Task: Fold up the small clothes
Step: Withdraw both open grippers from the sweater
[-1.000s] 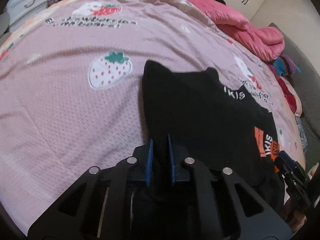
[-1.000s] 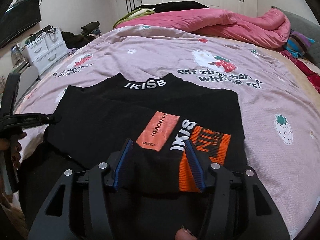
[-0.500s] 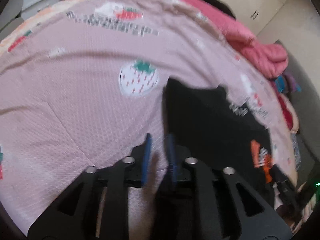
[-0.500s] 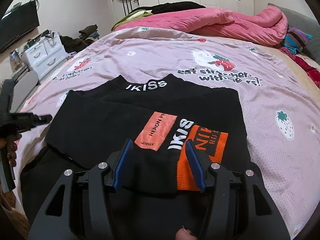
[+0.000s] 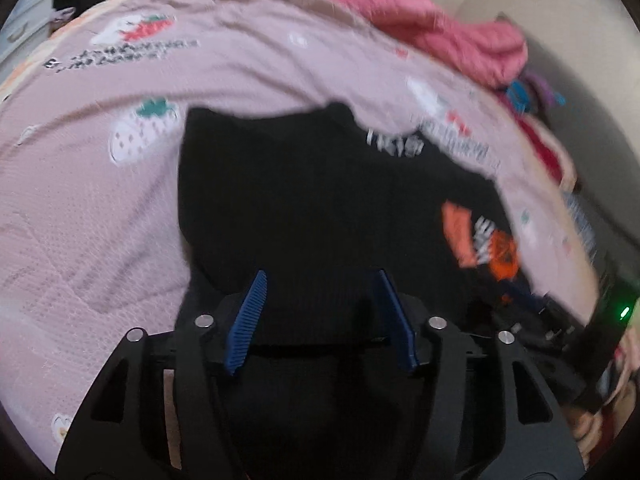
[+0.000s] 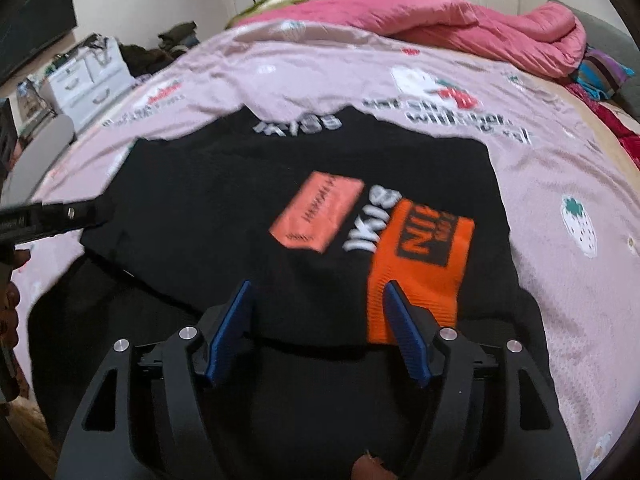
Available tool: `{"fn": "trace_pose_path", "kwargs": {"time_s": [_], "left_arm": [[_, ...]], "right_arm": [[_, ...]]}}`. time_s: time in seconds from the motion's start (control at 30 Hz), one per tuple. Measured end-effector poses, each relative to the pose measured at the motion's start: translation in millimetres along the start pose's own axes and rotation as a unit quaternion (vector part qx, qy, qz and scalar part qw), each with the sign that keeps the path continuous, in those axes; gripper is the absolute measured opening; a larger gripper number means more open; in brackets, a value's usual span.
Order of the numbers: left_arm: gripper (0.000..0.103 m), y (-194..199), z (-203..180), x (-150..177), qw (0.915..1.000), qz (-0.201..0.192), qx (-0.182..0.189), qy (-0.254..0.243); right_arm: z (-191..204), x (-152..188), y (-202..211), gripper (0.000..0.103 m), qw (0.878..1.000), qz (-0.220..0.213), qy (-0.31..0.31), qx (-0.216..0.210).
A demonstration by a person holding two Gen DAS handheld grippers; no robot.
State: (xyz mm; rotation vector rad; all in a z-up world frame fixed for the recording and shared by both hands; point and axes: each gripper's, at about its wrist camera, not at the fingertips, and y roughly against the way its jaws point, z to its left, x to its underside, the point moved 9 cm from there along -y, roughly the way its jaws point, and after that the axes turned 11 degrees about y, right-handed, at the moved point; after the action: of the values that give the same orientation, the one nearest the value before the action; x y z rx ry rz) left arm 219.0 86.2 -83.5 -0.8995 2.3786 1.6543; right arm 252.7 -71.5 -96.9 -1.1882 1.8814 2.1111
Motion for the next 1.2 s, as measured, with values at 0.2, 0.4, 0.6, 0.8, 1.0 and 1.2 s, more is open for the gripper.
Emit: {"fn": "trace_pose_path", "kwargs": {"time_s": [0.2, 0.4, 0.6, 0.8, 1.0, 1.2], "left_arm": [[0.049, -11, 10, 6, 0.9999, 0.013, -0.003, -0.008], [0.058, 1, 10, 2, 0.9998, 0.004, 0.017, 0.008], [0.068, 10, 4, 3, 0.9998, -0.006, 0.016, 0.007], [0.081, 21, 1, 6, 0.9998, -0.015, 0.014, 0.001], [0.094, 38, 5, 10, 0.9993, -0.037, 0.001, 0.000], [0.094, 50, 11, 11, 0.9987, -0.050, 0.004, 0.009]], "right_arm": [[-6, 8, -3, 0.066, 1.000, 0.007, 0.002, 0.005], [-9, 12, 14, 0.082, 1.000, -0.011, -0.024, -0.005], [-11, 17, 29, 0.097, 0.999, -0.024, -0.038, -0.007], [-12, 18, 42, 0.098, 0.998, -0.039, -0.041, -0.002], [-14, 15, 57, 0.098, 0.997, -0.059, -0.048, 0.003], [-13, 11, 70, 0.098, 0.996, -0.074, -0.053, 0.003]]}}
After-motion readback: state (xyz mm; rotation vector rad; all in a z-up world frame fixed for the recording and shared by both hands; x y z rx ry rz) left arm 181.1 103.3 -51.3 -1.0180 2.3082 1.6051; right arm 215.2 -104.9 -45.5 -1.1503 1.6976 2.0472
